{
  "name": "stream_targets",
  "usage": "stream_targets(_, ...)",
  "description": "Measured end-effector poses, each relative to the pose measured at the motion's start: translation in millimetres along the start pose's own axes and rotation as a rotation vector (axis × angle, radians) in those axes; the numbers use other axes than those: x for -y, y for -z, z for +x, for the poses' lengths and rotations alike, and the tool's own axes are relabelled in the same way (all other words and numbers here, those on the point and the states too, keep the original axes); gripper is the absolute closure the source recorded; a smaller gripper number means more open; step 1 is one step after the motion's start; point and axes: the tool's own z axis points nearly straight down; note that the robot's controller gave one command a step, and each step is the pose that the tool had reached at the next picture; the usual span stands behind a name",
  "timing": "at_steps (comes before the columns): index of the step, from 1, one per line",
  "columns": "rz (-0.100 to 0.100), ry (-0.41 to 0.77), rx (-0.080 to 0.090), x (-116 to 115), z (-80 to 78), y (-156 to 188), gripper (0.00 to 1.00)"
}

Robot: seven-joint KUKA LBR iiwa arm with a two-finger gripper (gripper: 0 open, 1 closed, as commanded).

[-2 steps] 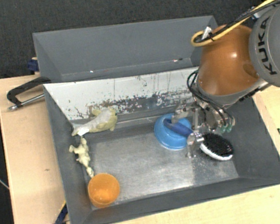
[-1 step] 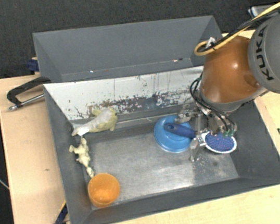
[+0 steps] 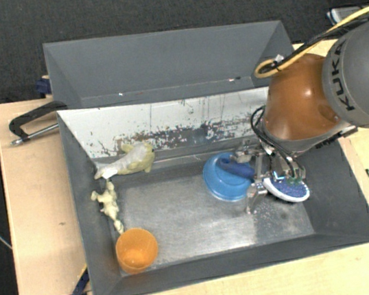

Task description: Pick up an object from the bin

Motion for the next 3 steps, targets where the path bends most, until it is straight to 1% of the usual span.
stream_targets(1,0.003,-0.007,0.008,3,-2.6,2,1.00)
stream_targets(2,0.006,-0.029,-0.012,12,-22.8,88,1.00)
stream_targets(3,0.002,0.378,-0.018,24,-7.9,161,1.00)
